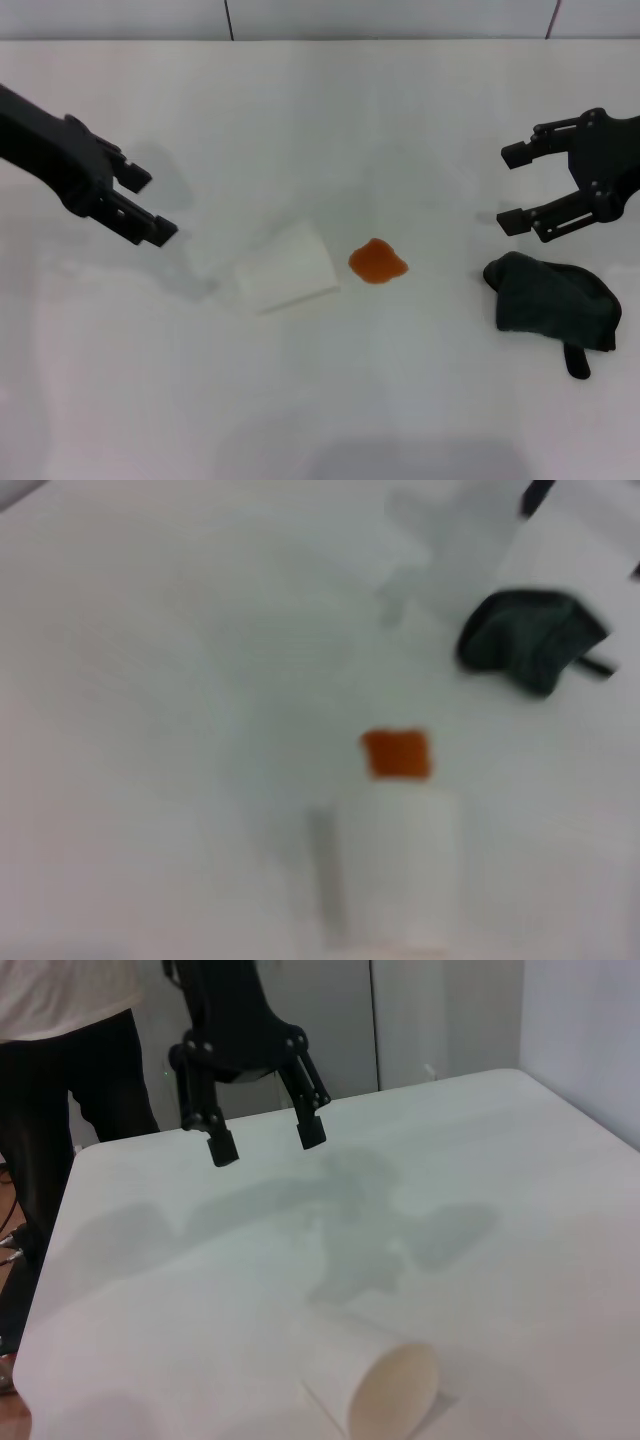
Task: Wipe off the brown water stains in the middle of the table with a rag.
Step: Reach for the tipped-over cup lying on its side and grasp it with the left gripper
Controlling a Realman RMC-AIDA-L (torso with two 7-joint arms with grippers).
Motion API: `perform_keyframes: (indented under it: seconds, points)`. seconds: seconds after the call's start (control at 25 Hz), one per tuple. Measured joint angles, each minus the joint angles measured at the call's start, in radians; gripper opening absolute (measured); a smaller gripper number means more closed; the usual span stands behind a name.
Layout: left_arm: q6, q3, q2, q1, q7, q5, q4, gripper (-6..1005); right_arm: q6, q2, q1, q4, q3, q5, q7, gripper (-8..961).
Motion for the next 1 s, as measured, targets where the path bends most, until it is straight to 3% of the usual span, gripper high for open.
perform_keyframes:
  seconds: [0.2,0.48,0.88,1.0]
  points:
    - [-0.005,0.009,-0.036,-0.079,0.01,0.177,-0.012,831,0.0,0.011,0.013,0.0,-0.001,0.0,-0.001,870]
    - [-0.05,0.06,-0.072,-0.09,0.055,0.2,-0.071,824,0.008,0.024,0.041,-0.002,-0.01,0.0,0.0,869]
    - [-0.188,0.086,-0.076,-0.19,0.09,0.199,-0.246,815,0.009,0.027,0.058,0.0,-0.028,0.0,0.007,869]
    - [-0.213,0.095,-0.089,-0.229,0.095,0.203,-0.302,812,0.009,0.027,0.065,0.001,-0.031,0.0,0.007,870]
